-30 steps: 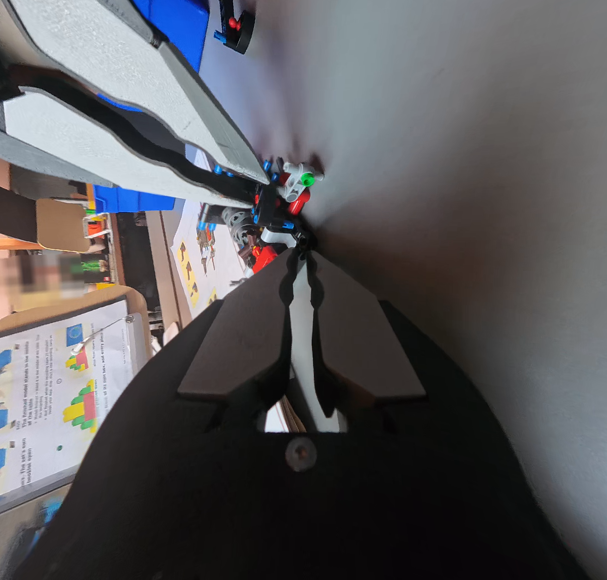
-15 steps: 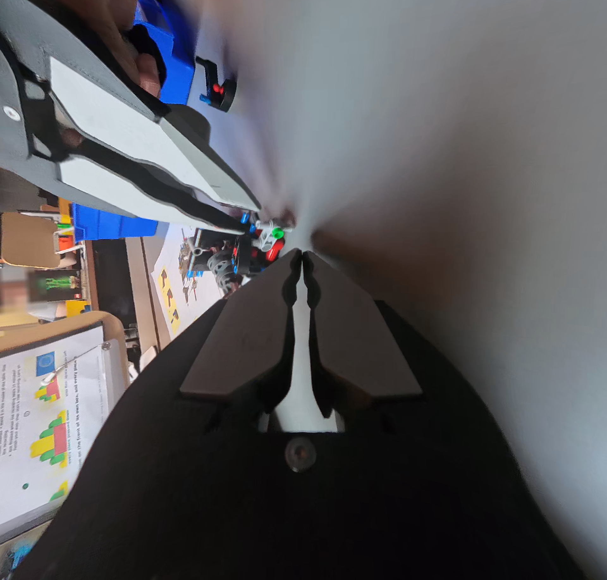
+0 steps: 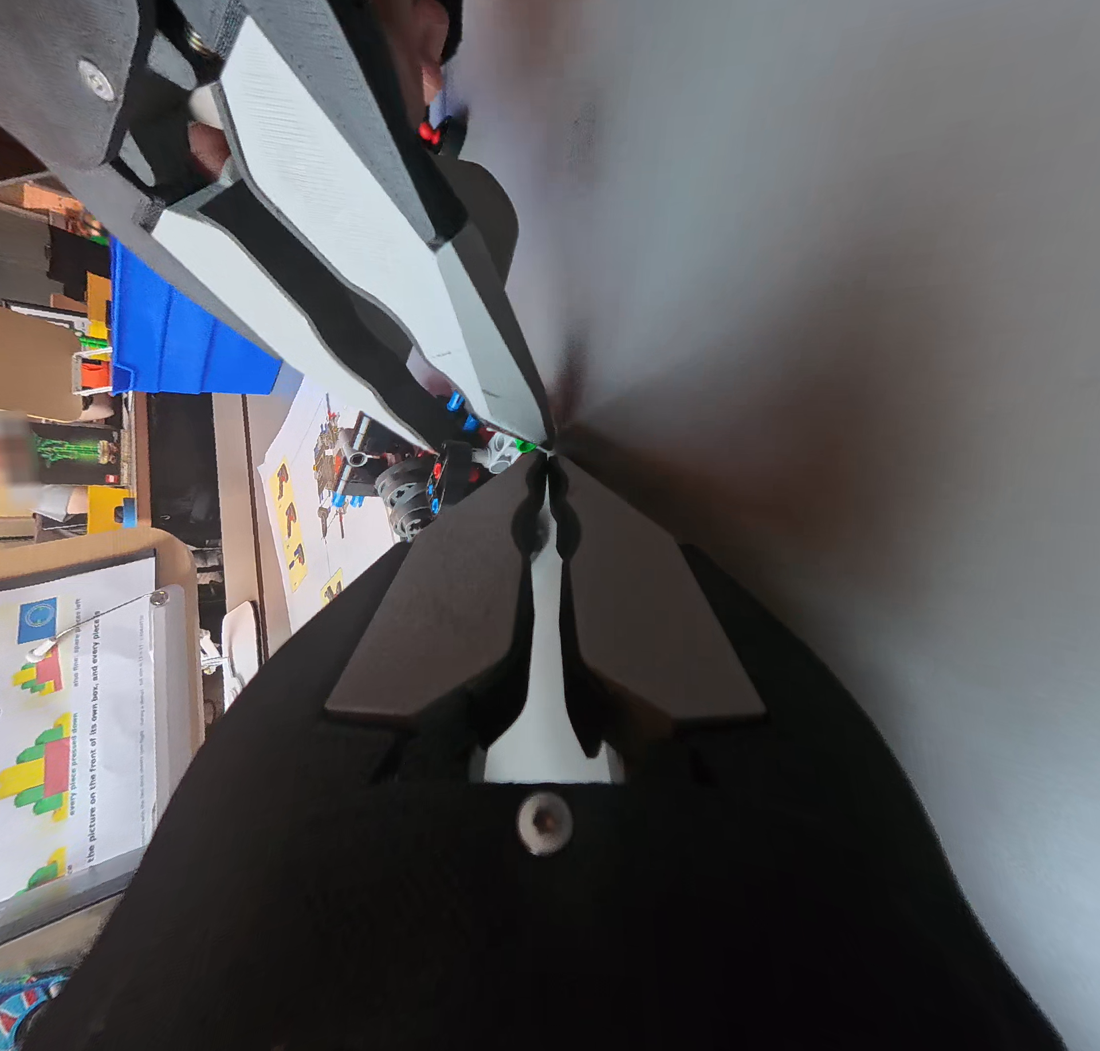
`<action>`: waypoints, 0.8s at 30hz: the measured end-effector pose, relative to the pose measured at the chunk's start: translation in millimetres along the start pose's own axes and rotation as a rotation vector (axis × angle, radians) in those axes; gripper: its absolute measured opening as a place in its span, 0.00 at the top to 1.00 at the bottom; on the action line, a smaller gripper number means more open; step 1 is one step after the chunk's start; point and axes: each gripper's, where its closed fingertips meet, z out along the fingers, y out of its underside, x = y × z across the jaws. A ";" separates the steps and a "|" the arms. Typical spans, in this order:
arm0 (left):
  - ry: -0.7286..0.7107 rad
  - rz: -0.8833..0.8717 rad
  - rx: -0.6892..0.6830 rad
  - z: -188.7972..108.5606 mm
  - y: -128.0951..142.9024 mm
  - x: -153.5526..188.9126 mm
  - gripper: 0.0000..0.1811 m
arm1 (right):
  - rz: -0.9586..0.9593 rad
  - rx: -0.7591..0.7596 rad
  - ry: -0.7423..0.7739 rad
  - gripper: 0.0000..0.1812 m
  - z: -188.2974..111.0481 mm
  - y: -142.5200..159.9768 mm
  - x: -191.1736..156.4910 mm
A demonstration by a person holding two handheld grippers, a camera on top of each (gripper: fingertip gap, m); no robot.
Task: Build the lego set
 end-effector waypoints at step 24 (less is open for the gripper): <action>-0.026 -0.084 0.025 -11.2 30.4 -19.1 1.00 | -0.028 0.058 -0.087 0.88 0.9 0.3 -4.5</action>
